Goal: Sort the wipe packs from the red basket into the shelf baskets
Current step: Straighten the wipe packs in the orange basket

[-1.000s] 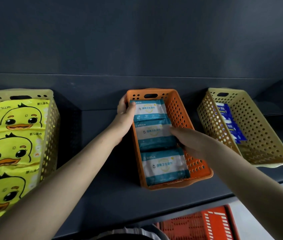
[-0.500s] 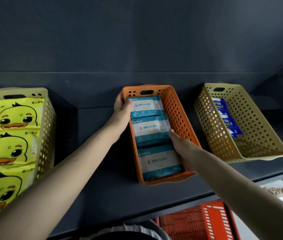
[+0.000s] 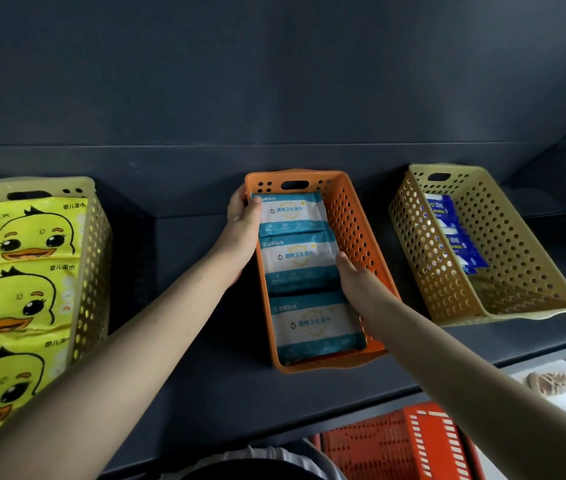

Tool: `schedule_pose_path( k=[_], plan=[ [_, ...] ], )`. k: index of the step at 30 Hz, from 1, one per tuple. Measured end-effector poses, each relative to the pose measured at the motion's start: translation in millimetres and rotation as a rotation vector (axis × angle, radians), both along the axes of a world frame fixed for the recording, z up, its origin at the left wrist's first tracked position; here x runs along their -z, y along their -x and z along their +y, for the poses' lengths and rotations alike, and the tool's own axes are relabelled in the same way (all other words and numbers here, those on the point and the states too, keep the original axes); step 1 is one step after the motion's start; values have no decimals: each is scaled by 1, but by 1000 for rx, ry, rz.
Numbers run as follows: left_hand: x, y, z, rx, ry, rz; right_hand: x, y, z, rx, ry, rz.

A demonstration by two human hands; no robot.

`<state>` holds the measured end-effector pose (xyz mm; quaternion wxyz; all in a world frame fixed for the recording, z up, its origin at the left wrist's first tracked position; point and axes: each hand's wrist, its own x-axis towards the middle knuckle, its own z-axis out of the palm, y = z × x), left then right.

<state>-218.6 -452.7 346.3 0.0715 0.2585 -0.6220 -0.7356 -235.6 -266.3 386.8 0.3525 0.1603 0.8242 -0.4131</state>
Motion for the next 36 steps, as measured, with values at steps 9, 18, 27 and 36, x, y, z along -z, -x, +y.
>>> schedule_pose_path(
  k=[9, 18, 27, 36],
  plan=[
    [1, 0, 3, -12, 12, 11, 5, 6, -4, -67, 103, -100],
    [-6, -1, 4, -15, 35, 12, 16, 21, -22, -126, 66, -64],
    [-1, -1, 2, -6, 58, 0, -3, 45, -27, -103, 62, 75],
    [0, -1, 1, -7, 48, 15, 26, 66, -56, -63, 81, 149]
  ],
)
